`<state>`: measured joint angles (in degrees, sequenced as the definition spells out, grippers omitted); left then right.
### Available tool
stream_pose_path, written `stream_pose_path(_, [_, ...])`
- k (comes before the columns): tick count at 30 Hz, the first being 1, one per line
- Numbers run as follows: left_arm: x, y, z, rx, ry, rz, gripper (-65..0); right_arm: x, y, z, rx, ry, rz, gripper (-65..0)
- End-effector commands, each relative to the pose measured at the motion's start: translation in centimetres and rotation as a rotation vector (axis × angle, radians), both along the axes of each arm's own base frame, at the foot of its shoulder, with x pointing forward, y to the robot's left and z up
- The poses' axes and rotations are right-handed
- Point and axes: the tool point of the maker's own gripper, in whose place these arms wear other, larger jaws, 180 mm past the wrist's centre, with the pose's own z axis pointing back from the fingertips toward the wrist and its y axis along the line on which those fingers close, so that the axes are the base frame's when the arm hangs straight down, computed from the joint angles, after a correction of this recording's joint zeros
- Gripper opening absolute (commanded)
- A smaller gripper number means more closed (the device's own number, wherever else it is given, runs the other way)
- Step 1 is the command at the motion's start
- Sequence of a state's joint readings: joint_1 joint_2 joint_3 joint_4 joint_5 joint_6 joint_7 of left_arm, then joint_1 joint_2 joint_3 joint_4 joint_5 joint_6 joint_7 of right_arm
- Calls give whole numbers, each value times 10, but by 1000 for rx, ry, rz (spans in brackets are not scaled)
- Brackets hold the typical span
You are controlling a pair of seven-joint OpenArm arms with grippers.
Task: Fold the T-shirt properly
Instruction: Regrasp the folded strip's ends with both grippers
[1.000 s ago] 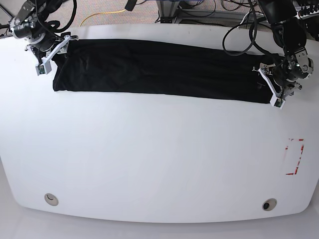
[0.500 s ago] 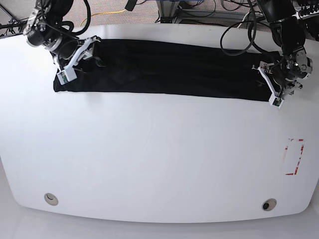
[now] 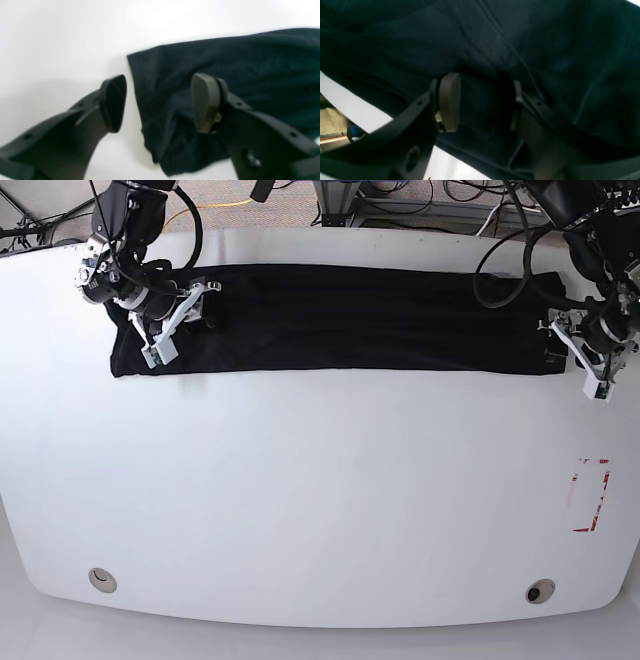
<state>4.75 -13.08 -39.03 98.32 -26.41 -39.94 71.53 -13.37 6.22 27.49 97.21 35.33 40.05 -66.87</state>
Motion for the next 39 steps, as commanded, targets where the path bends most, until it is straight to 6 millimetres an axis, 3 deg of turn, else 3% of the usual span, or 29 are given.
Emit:
stream_pose_path(1, [5, 20, 24, -12, -67, 21, -175, 2, -12, 2, -40, -2, 7, -384])
stream_pose_path(4, [1, 29, 21, -88, -76, 56, -143, 2, -12, 2, -40, -2, 7, -384])
stream_pose_path(10, [-14, 33, -10, -232, 9, 71, -143, 1, -12, 2, -40, 1, 7, -384])
stream_pose_path(26, [-39, -20, -57, -401, 148, -8, -147, 3, -12, 3, -39, -6, 4, -387])
stream_pose_path(30, [-40, -21, -64, -420, 147, 15, -272, 3, -12, 3, -39, -6, 4, -387])
stream_pose_path(35, [-42, -13, -67, -359, 160, 24, -604, 3, -9, 3, -31, -7, 2, -387])
stream_pose_path(39, [-39, -13, -49, -312, 101, 8, -596, 4, -7, 3, -21, -9, -5, -387])
